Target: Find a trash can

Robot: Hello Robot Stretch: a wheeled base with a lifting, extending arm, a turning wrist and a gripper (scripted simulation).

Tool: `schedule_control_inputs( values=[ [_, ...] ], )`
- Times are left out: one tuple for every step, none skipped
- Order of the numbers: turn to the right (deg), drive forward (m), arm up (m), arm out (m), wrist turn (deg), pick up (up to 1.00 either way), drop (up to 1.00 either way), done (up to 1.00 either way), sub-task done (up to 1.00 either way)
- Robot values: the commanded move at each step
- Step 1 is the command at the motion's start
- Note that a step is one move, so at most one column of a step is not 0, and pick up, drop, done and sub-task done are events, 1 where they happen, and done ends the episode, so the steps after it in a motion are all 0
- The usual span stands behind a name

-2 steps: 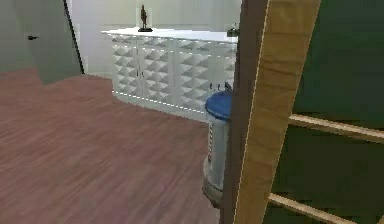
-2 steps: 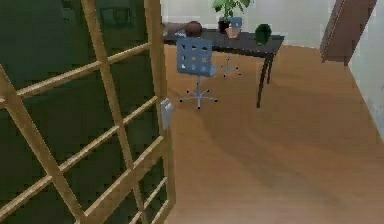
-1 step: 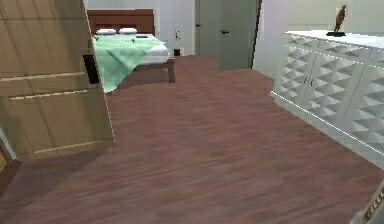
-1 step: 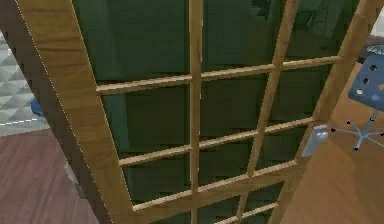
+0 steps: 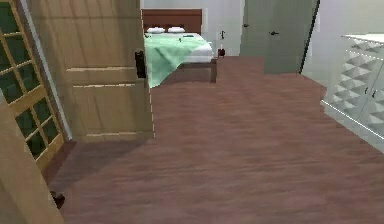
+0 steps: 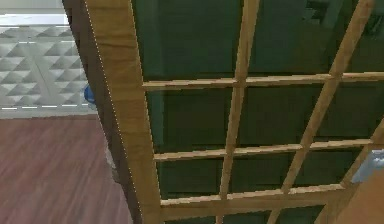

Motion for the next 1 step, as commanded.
schedule_control_inputs(
  values=[
    [0.0, 0.3, 0.0, 0.0, 0.0, 0.0, 0.0, 0.0, 0.0]
  ],
)
